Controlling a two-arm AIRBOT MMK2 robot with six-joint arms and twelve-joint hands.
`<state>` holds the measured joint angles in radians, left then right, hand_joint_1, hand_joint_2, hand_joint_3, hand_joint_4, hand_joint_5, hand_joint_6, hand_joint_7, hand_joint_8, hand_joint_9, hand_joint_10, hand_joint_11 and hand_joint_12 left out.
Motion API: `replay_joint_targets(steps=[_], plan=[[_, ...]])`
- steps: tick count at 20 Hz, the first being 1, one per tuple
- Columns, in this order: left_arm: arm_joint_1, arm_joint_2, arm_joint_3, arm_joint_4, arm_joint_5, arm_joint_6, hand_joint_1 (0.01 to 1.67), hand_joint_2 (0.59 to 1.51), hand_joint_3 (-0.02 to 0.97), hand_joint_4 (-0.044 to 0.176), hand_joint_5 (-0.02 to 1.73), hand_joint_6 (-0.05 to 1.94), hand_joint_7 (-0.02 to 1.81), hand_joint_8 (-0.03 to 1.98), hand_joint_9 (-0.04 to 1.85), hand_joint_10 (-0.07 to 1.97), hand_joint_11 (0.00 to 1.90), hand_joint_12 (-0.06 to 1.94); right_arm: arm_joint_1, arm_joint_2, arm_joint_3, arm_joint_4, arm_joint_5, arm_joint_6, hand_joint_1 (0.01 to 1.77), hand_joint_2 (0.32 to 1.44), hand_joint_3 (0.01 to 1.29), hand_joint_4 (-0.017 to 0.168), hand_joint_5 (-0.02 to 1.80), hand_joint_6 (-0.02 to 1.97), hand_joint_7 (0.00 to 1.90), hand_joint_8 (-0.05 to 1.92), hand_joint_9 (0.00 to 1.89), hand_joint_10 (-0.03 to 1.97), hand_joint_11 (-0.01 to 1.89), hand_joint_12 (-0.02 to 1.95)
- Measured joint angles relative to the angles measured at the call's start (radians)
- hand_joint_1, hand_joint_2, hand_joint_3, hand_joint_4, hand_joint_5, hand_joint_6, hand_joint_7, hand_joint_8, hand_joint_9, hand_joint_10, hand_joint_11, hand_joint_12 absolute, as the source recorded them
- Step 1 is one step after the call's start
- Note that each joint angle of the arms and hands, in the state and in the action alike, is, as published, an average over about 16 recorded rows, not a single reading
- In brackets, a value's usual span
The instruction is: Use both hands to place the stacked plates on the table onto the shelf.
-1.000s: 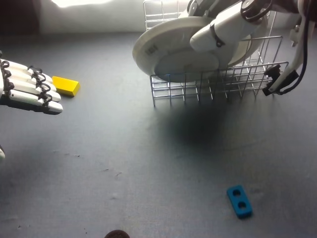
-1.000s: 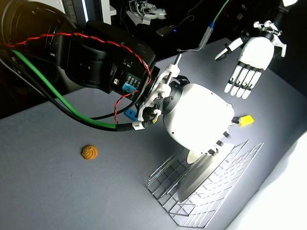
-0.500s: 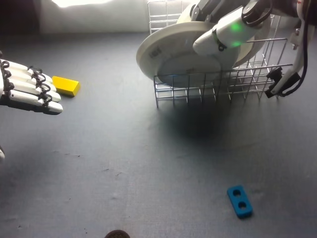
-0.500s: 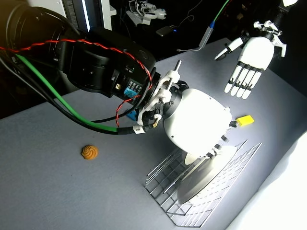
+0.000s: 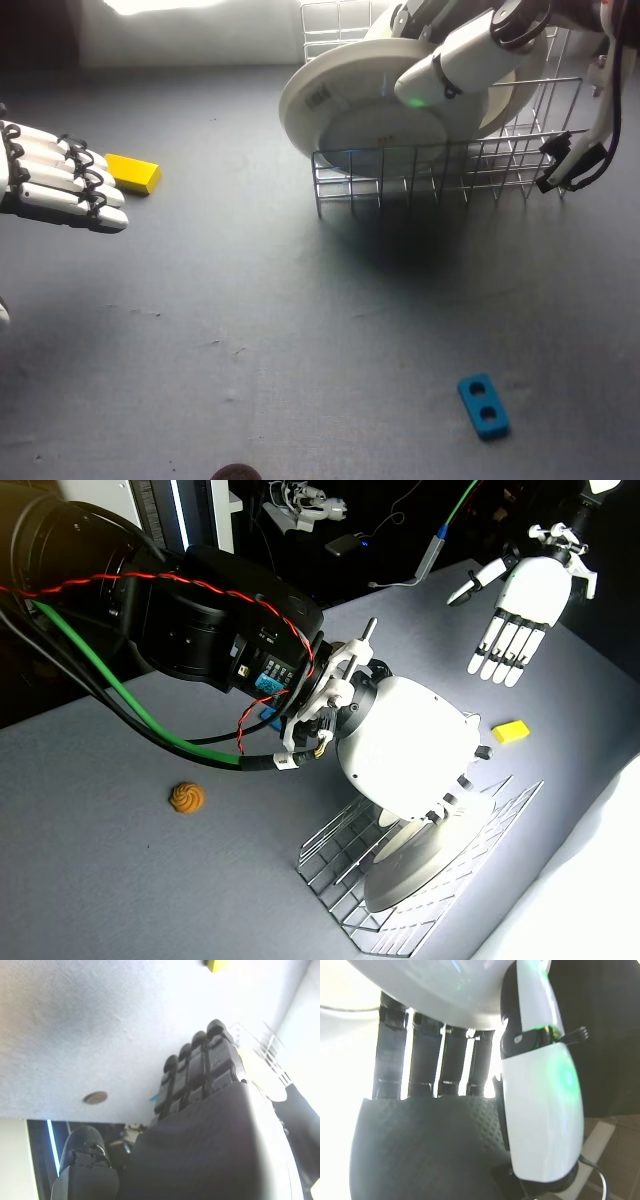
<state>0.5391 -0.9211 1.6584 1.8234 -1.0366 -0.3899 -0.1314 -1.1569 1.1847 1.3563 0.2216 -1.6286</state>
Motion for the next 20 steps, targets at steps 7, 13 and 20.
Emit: replay_joint_targets(steps=[7,13,20], plan=[[0.0,0.0,-0.002,0.002,0.0,0.0,0.01,1.068,0.014,0.002,0.02,0.01,0.01,0.0,0.02,0.0,0.01,0.02,-0.002,-0.004,0.005,-0.001,0.004,0.005,1.22,1.01,0.02,0.011,1.0,0.77,1.13,0.65,1.28,0.02,0.77,1.2],[0.0,-0.001,-0.003,0.004,0.0,0.001,0.01,1.071,0.014,0.002,0.02,0.02,0.01,0.0,0.02,0.0,0.01,0.02,-0.004,-0.006,0.006,-0.001,0.006,0.01,1.15,1.03,0.02,0.003,0.93,0.52,1.07,0.43,1.19,0.02,0.7,1.18],[0.0,-0.004,-0.003,0.005,0.0,0.002,0.01,1.07,0.014,0.002,0.02,0.02,0.01,0.0,0.02,0.0,0.01,0.02,0.001,-0.006,0.006,0.001,0.004,0.015,1.05,1.06,0.01,-0.003,0.86,0.19,0.99,0.11,1.04,0.02,0.59,1.17]])
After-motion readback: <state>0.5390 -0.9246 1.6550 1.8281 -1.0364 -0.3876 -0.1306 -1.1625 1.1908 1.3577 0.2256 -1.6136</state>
